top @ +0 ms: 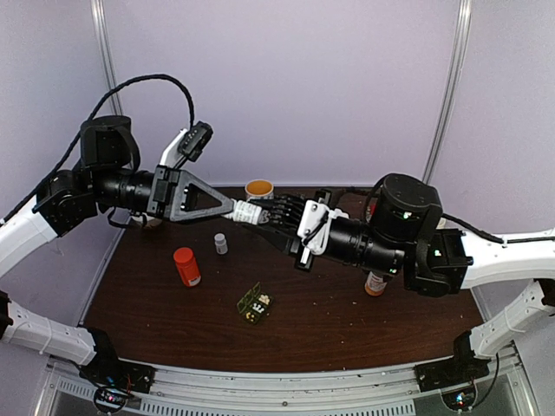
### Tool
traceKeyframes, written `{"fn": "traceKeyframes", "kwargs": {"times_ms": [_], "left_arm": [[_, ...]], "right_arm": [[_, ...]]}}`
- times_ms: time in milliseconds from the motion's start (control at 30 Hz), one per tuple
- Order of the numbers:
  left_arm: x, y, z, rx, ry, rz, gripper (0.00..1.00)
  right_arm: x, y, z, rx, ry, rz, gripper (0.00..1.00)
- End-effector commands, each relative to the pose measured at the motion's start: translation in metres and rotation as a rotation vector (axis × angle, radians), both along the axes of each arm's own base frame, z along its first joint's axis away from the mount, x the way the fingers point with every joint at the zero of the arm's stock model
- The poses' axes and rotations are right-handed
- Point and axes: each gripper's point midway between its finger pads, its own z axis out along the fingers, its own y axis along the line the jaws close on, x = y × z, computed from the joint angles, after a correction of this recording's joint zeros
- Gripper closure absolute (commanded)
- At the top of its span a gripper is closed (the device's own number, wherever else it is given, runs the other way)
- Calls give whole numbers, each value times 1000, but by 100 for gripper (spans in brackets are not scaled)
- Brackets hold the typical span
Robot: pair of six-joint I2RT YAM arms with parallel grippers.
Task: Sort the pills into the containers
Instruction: Screw the lid of the pill bottle onto the pill bottle.
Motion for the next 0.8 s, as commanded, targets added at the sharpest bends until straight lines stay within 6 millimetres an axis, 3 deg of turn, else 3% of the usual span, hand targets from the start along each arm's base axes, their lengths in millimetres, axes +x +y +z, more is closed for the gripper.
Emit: {"fn": "traceKeyframes", "kwargs": {"times_ms": [0, 200, 333, 467, 633, 700, 767], "left_arm": [[1, -1, 12, -25, -65, -8, 86], [5, 0, 21, -44, -164, 8, 88], [10, 4, 28, -59, -309, 44, 89], [5, 10, 30, -111, -616, 24, 89], [-9, 21, 28, -231, -1131, 14, 85], [-20, 23, 28, -277, -1305, -39, 90], [-18, 22, 31, -263, -1379, -40, 95]], "right_arm": [[-1, -2, 15, 43, 50, 10, 100], [-4, -6, 22, 102, 157, 45, 100], [-3, -10, 32, 172, 339, 101, 100], [-4, -12, 42, 221, 574, 208, 100], [-17, -20, 47, 264, 825, 384, 100], [-20, -26, 49, 278, 891, 428, 100], [-23, -31, 51, 290, 945, 469, 100]]}}
